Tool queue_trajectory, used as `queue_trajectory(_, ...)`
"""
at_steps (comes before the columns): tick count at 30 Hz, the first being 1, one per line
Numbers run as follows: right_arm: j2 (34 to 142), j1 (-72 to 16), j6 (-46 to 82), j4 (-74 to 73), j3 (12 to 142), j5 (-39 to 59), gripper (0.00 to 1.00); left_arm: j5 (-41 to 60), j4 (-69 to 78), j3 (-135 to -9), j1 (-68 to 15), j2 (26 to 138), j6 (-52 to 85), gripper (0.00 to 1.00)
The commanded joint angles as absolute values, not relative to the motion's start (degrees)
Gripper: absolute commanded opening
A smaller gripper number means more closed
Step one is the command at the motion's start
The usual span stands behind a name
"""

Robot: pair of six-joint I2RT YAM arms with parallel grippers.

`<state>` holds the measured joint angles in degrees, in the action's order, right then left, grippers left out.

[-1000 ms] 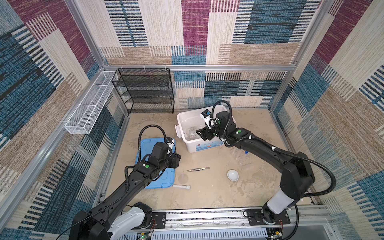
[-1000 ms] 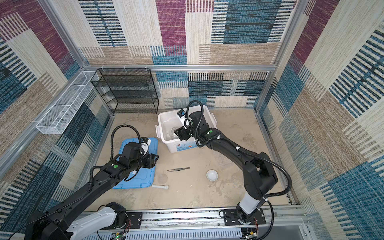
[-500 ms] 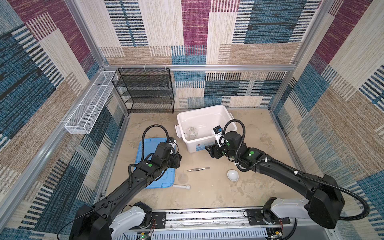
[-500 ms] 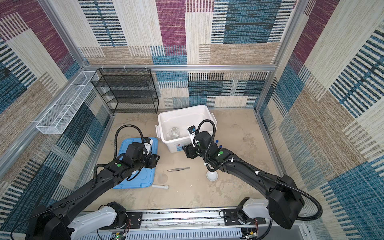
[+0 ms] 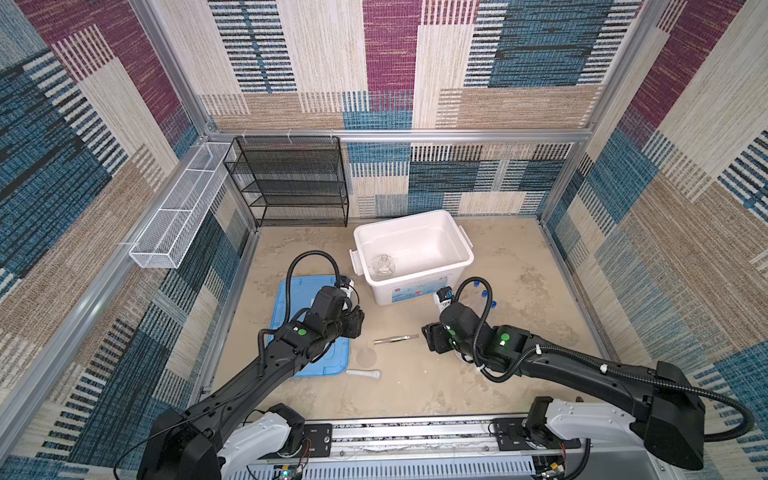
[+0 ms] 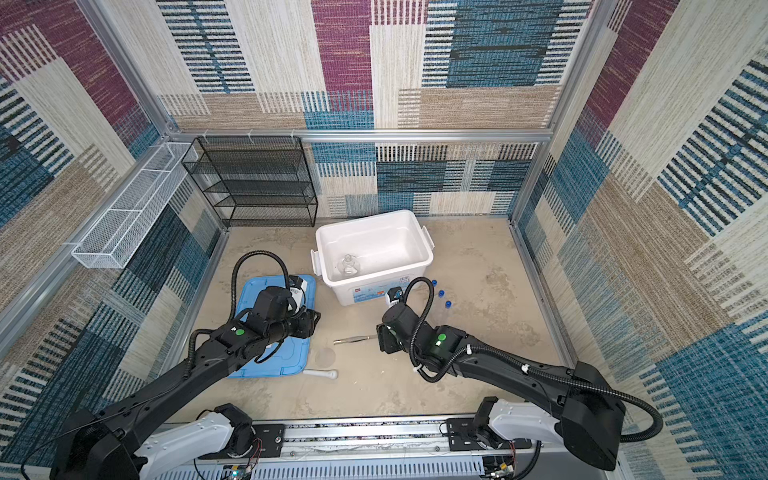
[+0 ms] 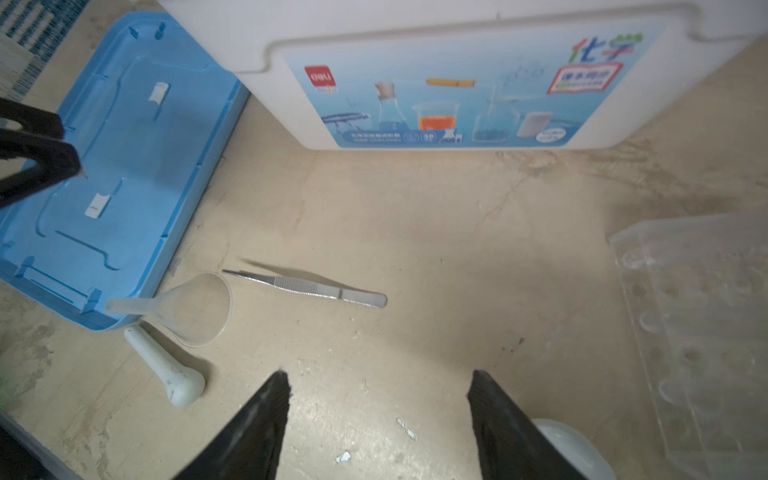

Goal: Organize the chemistry lab equipment
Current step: 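Withdraw the right gripper from the bin toward the plastic beaker, then move the right gripper over the small white porcelain dish and lower it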

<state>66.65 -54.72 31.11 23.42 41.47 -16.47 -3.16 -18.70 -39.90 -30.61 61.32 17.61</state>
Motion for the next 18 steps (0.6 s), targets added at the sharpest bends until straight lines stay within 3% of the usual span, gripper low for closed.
queue_trajectory(1,65.2,-55.7,39.8,26.2,38.4,-20.8,0.7,-4.8,-17.3,-39.7,-30.9,61.2,17.1,0.59)
queue_trajectory(18,62.5,-55.9,46.8,25.1,29.5,-17.0,0.65,-4.9,-16.2,-38.5,-31.5,61.1,17.3,0.6)
